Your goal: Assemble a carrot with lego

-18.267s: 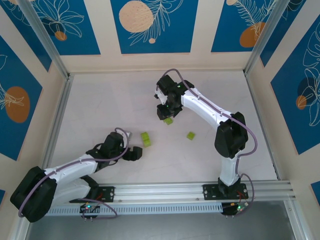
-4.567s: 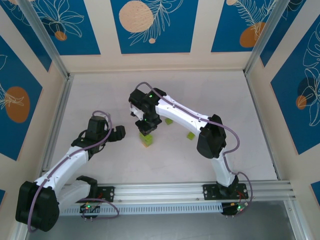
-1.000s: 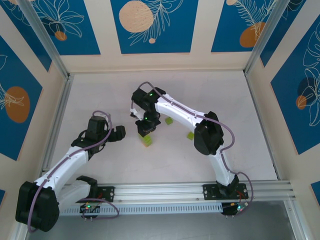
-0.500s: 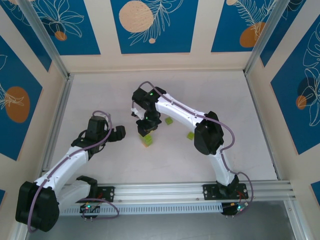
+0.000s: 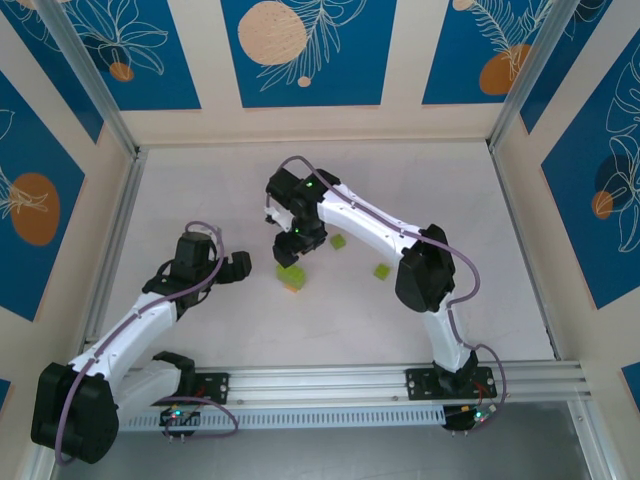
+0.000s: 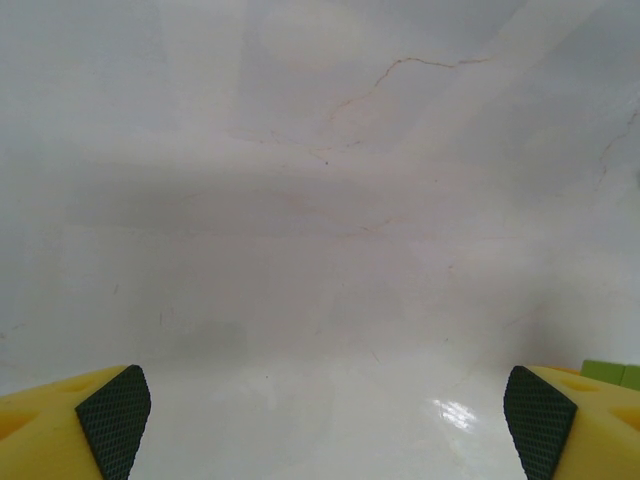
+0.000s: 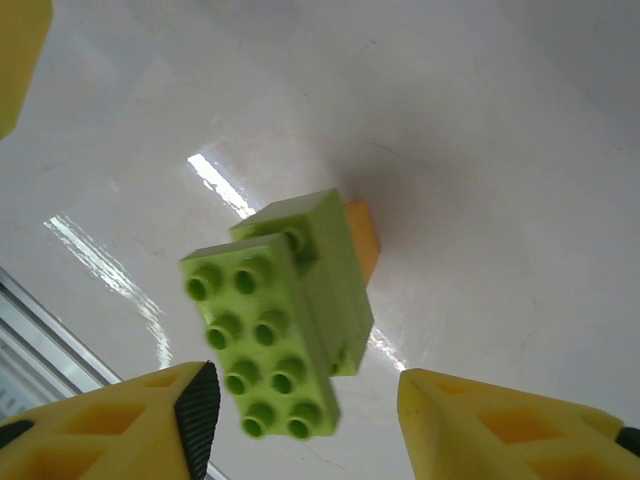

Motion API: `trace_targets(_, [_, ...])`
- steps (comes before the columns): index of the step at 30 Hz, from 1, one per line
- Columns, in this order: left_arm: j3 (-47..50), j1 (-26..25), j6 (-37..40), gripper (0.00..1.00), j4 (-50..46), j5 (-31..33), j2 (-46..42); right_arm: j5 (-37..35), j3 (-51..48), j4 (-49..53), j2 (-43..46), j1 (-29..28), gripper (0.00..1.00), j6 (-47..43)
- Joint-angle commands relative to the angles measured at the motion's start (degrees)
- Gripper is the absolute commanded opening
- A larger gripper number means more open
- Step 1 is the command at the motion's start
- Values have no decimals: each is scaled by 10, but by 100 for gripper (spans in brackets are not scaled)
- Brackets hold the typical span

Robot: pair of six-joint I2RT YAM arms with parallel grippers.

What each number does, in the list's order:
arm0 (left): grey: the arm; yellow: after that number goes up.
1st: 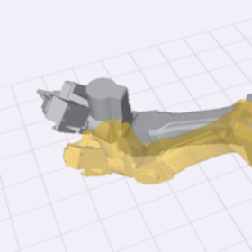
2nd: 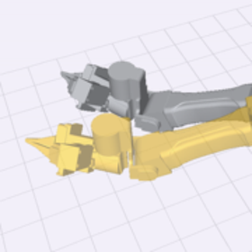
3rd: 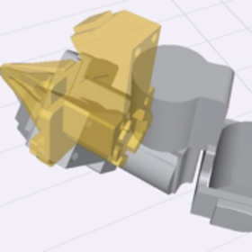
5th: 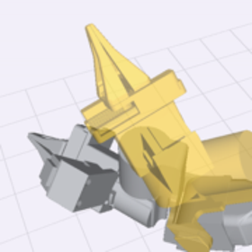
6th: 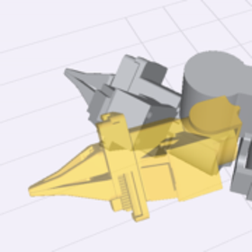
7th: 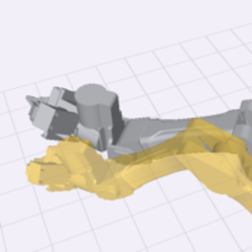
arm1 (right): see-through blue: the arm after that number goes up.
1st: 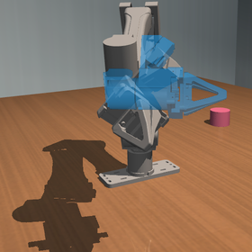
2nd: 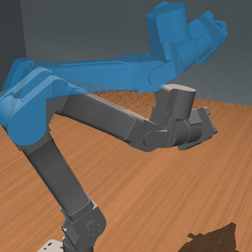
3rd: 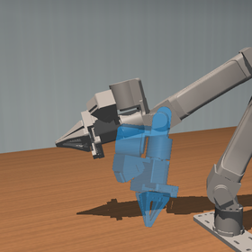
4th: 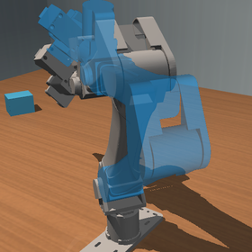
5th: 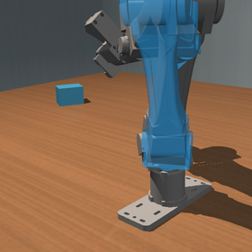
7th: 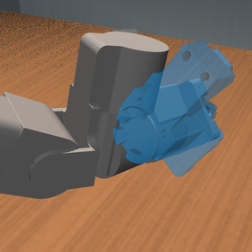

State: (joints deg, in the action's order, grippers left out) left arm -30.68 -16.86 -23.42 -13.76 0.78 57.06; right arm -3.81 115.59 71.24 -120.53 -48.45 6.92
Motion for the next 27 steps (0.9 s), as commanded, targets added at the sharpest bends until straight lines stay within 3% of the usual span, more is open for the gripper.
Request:
trace_targets(1, [3, 8, 11, 94, 10, -10, -9, -14, -25, -1, 23, -10, 61, -19])
trace_targets(12, [6, 8, 14, 94, 12, -12, -13, 23, -115, -85, 58, -14, 66, -116])
trace_targets(20, [8, 8, 15, 94, 17, -21, -13, 32, -117, -89, 35, -13, 57, -133])
trace_targets(27, [7, 8, 16, 94, 19, -23, -13, 43, -123, -90, 31, -13, 56, -145])
